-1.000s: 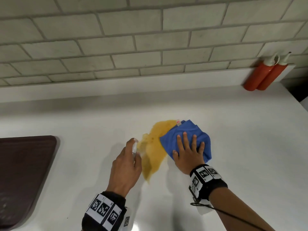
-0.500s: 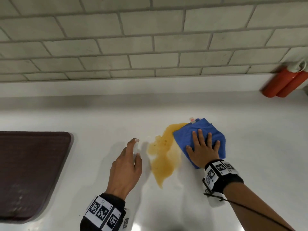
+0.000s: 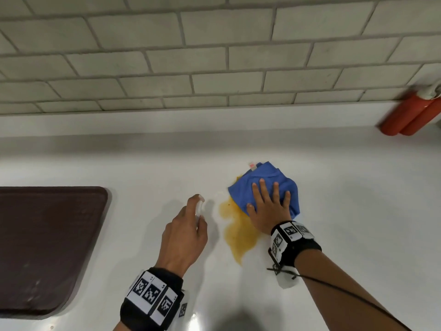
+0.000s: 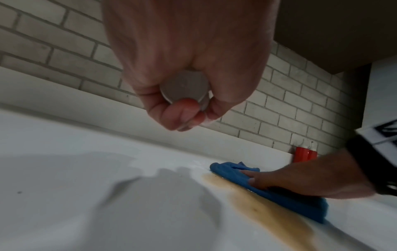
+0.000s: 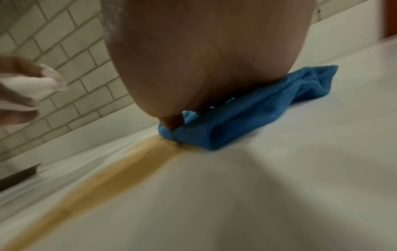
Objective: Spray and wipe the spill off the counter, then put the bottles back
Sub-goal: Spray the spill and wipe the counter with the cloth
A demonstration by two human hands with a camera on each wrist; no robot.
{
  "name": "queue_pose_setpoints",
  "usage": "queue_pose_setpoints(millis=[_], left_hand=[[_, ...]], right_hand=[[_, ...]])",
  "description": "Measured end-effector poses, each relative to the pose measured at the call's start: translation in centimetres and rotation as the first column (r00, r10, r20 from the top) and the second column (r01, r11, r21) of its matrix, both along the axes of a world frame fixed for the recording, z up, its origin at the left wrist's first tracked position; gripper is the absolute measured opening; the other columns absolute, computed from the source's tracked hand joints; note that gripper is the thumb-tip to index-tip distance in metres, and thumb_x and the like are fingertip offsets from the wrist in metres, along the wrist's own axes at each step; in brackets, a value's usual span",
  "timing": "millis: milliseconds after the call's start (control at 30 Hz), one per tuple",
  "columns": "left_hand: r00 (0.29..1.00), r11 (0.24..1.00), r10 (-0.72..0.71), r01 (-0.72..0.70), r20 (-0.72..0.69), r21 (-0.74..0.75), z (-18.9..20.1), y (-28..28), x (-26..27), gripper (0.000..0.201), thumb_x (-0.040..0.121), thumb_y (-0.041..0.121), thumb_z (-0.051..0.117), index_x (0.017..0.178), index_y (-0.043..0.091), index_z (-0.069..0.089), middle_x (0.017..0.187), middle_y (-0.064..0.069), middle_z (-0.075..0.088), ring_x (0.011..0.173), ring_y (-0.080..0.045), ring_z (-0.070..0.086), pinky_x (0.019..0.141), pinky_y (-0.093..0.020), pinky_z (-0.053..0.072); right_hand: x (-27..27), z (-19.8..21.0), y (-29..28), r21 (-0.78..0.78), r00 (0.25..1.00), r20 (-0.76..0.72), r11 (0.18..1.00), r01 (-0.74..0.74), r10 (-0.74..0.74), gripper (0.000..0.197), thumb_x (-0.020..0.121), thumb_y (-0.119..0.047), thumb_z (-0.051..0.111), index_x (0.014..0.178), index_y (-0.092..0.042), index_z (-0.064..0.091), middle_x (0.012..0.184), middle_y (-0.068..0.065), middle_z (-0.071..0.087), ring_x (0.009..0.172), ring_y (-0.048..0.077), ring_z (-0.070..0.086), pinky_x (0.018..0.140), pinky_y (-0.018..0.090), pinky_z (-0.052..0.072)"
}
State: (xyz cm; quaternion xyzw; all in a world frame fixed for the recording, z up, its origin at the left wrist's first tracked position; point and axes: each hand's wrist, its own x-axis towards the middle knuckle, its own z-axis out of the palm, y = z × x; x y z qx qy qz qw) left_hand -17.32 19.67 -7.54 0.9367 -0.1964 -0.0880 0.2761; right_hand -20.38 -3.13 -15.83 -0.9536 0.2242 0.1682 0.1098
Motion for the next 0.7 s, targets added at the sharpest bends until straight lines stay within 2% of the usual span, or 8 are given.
queue_pose_setpoints(millis=[67, 100, 167, 200, 333, 433, 567, 700], left_hand=[[1.000, 1.000, 0.011, -0.010, 0.008, -0.008, -0.2, 0.0, 0.1, 0.046, 0.096, 0.019, 0.047, 0.137, 0.036, 0.033, 0.100, 0.002, 0.064, 0.077, -0.032, 0.064, 0.069, -0.041, 0.053], [1.000, 1.000, 0.008, -0.008, 0.013, -0.010, -0.3, 0.0, 0.1, 0.048, 0.096, 0.019, 0.047, 0.139, 0.036, 0.032, 0.101, 0.001, 0.064, 0.077, -0.032, 0.064, 0.068, -0.042, 0.053], [1.000, 1.000, -0.004, 0.005, 0.021, -0.002, -0.4, 0.1, 0.3, 0.049, 0.096, 0.019, 0.048, 0.140, 0.036, 0.032, 0.101, 0.000, 0.065, 0.076, -0.032, 0.064, 0.067, -0.041, 0.052], [1.000, 1.000, -0.011, 0.011, 0.019, 0.006, -0.3, 0.2, 0.4, 0.048, 0.096, 0.019, 0.047, 0.138, 0.036, 0.032, 0.100, 0.000, 0.065, 0.076, -0.032, 0.064, 0.067, -0.041, 0.052], [1.000, 1.000, -0.006, 0.006, 0.007, -0.011, -0.2, 0.5, 0.8, 0.042, 0.097, 0.018, 0.046, 0.134, 0.034, 0.033, 0.100, -0.001, 0.065, 0.076, -0.033, 0.063, 0.068, -0.042, 0.052], [1.000, 1.000, 0.000, 0.001, 0.023, -0.030, -0.2, 0.8, 0.9, 0.049, 0.098, 0.019, 0.047, 0.141, 0.036, 0.031, 0.107, -0.002, 0.066, 0.079, -0.031, 0.065, 0.069, -0.042, 0.052], [0.999, 0.999, 0.026, -0.024, 0.038, -0.047, -0.1, 1.3, 1.0, 0.053, 0.097, 0.019, 0.050, 0.143, 0.038, 0.031, 0.111, 0.000, 0.066, 0.081, -0.031, 0.067, 0.070, -0.042, 0.053], [0.998, 0.996, 0.052, -0.050, 0.019, -0.069, 0.1, 2.2, 1.2, 0.056, 0.095, 0.019, 0.052, 0.143, 0.040, 0.031, 0.110, 0.002, 0.064, 0.083, -0.028, 0.065, 0.072, -0.038, 0.051]], right_hand=[[-1.9, -0.1, 0.8, -0.009, 1.000, 0.013, 1.000, -0.028, 0.028, 0.077, 0.086, -0.058, 0.004, 0.155, -0.024, 0.006, 0.164, 0.002, 0.001, 0.148, 0.040, -0.002, 0.113, 0.065, -0.002], [-2.9, -0.3, 1.0, -0.033, 0.999, 0.024, 0.999, -0.039, 0.040, 0.078, 0.086, -0.059, 0.008, 0.153, -0.021, 0.020, 0.162, 0.005, 0.016, 0.146, 0.043, 0.013, 0.111, 0.067, 0.009], [-5.2, -0.8, 1.1, -0.081, 0.997, 0.069, 0.996, -0.027, 0.032, 0.071, 0.092, -0.059, 0.017, 0.145, -0.019, 0.042, 0.151, 0.008, 0.042, 0.135, 0.044, 0.039, 0.103, 0.069, 0.030], [-6.3, -0.9, 1.1, -0.079, 0.998, 0.067, 0.997, -0.011, 0.016, 0.070, 0.095, -0.059, 0.014, 0.143, -0.019, 0.044, 0.149, 0.008, 0.045, 0.133, 0.044, 0.044, 0.101, 0.068, 0.033], [-9.2, -0.9, 0.9, -0.063, 0.996, 0.084, 0.998, 0.009, -0.003, 0.074, 0.094, -0.063, 0.007, 0.146, -0.019, 0.037, 0.151, 0.009, 0.042, 0.134, 0.043, 0.041, 0.103, 0.067, 0.031], [-7.7, -0.5, 0.8, -0.050, 0.998, 0.035, 0.998, 0.049, -0.048, 0.078, 0.093, -0.063, 0.004, 0.146, -0.017, 0.039, 0.150, 0.011, 0.043, 0.133, 0.047, 0.041, 0.100, 0.070, 0.030], [-2.9, 0.2, 0.2, -0.003, 1.000, 0.000, 1.000, 0.020, -0.020, 0.085, 0.081, -0.068, -0.008, 0.154, -0.025, -0.001, 0.164, 0.004, -0.003, 0.147, 0.042, -0.003, 0.112, 0.065, 0.000], [2.2, 0.3, -0.2, 0.015, 0.998, 0.039, 0.999, 0.049, -0.049, 0.071, 0.095, -0.062, 0.014, 0.153, -0.027, -0.008, 0.163, 0.000, -0.013, 0.147, 0.037, -0.015, 0.115, 0.063, -0.004]])
